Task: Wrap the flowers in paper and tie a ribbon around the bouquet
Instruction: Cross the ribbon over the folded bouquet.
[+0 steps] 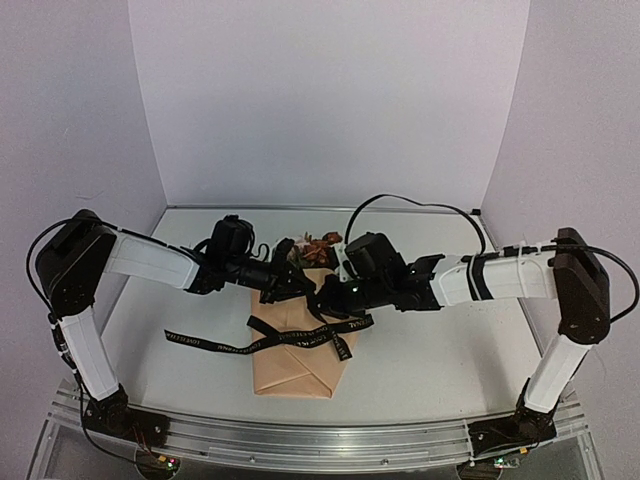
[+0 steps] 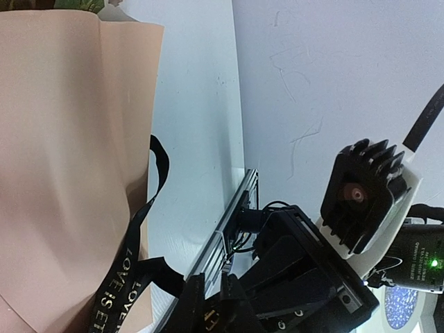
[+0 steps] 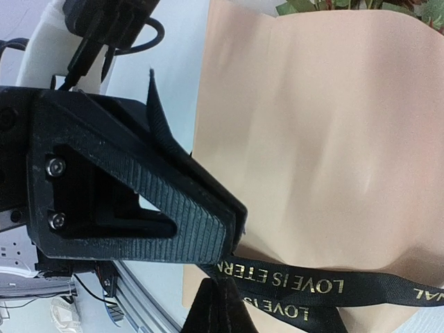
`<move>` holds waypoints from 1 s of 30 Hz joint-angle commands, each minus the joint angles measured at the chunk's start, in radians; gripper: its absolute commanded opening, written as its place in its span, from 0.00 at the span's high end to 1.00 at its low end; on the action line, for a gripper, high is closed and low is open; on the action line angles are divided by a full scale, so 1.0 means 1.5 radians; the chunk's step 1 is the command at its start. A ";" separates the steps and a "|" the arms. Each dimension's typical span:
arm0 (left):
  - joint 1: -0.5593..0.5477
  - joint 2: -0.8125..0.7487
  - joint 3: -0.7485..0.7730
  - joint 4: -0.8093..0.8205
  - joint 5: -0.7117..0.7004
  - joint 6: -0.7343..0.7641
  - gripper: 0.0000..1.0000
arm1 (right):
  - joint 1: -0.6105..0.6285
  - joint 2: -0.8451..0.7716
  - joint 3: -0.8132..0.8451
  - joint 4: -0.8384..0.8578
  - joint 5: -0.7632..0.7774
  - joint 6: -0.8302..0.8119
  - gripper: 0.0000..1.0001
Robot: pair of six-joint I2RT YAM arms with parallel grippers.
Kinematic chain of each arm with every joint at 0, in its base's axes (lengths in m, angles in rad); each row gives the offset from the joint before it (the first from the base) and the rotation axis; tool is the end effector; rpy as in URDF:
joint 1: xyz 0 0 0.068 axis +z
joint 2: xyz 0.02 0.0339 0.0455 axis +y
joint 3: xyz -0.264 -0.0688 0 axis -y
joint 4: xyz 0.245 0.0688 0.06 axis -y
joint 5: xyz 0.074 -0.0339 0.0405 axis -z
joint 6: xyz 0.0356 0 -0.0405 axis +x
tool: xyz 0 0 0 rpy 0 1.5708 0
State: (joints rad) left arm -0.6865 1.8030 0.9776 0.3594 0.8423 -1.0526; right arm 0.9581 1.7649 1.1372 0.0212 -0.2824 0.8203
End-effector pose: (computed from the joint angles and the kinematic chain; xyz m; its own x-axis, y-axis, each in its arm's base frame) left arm 0.2758 -0.2603 0.1872 -0.9866 0.0608 -0.1512 0.1625 0.2932 -0.9421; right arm 0.2181 0.3275 0.2156 -0.8945 -0.0511 -0.4442 -0.3859 0.5900 0.7092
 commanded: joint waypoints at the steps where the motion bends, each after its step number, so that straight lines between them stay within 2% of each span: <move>1: -0.003 -0.016 0.034 -0.051 -0.013 0.036 1.00 | -0.003 -0.023 0.000 0.015 0.022 0.011 0.81; 5: 0.001 -0.003 0.103 -0.213 -0.054 0.128 1.00 | -0.003 -0.061 -0.022 -0.039 0.078 0.029 0.50; 8: 0.006 0.021 0.169 -0.337 -0.073 0.204 1.00 | -0.003 -0.108 -0.081 -0.058 0.122 0.072 0.39; 10: 0.006 0.048 0.210 -0.426 -0.081 0.254 1.00 | -0.003 -0.126 -0.120 -0.065 0.140 0.110 0.38; 17: 0.005 0.112 0.313 -0.590 -0.088 0.366 1.00 | -0.006 -0.112 -0.170 -0.056 0.171 0.198 0.36; 23: -0.001 0.126 0.359 -0.659 -0.115 0.424 1.00 | -0.041 -0.087 -0.200 0.012 0.159 0.267 0.33; 30: -0.022 0.157 0.416 -0.730 -0.155 0.473 1.00 | -0.051 -0.047 -0.165 0.016 0.142 0.283 0.32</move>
State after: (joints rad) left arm -0.6987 2.0088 1.5233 -0.6439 0.6611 -0.4202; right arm 0.8846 1.6672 0.8509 0.0064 -0.0689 1.2047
